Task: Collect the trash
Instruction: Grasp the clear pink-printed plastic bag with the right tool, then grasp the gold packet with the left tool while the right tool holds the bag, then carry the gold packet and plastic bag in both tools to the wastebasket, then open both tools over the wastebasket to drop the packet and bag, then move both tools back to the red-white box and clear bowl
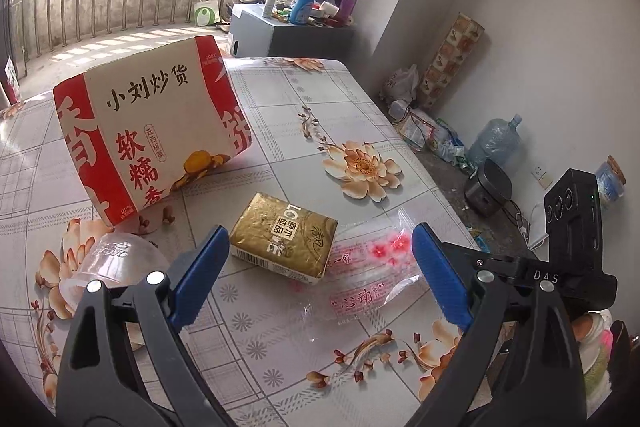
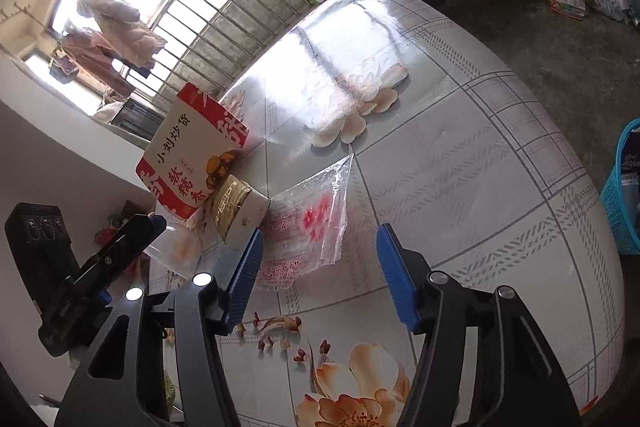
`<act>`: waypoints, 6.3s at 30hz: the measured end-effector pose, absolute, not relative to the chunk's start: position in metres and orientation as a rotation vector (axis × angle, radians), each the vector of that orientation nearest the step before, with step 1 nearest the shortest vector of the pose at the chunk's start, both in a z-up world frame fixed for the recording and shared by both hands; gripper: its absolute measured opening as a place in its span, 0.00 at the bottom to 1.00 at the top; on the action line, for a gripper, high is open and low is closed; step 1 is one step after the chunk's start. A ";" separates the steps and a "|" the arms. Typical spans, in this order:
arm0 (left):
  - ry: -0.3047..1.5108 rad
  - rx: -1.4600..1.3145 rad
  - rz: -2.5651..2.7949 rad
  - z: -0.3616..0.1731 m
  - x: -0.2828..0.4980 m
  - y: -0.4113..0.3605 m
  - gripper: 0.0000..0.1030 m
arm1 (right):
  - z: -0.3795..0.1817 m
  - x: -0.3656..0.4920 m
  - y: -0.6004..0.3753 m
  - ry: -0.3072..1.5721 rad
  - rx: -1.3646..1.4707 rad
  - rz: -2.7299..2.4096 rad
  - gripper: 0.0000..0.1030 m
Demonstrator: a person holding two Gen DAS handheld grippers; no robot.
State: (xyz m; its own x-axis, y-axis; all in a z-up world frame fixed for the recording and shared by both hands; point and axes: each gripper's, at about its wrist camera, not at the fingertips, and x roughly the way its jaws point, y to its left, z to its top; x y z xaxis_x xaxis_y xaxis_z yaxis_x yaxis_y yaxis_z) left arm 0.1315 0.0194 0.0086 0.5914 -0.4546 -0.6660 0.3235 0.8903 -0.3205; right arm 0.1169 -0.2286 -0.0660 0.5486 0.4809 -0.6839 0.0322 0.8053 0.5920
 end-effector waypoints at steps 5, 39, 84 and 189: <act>0.859 -0.170 -0.448 -0.004 0.138 0.015 0.86 | -0.080 0.131 -0.223 0.995 0.584 0.287 0.13; 0.996 0.004 -0.271 -0.044 0.193 -0.037 0.86 | -0.092 0.075 -0.331 0.918 0.714 0.183 0.06; 0.970 -0.033 -0.406 -0.020 0.138 -0.056 0.76 | -0.082 0.039 -0.360 0.839 0.742 0.155 0.06; 0.568 -0.270 -0.137 0.066 0.046 0.148 0.87 | 0.003 0.055 -0.240 0.651 0.353 0.220 0.90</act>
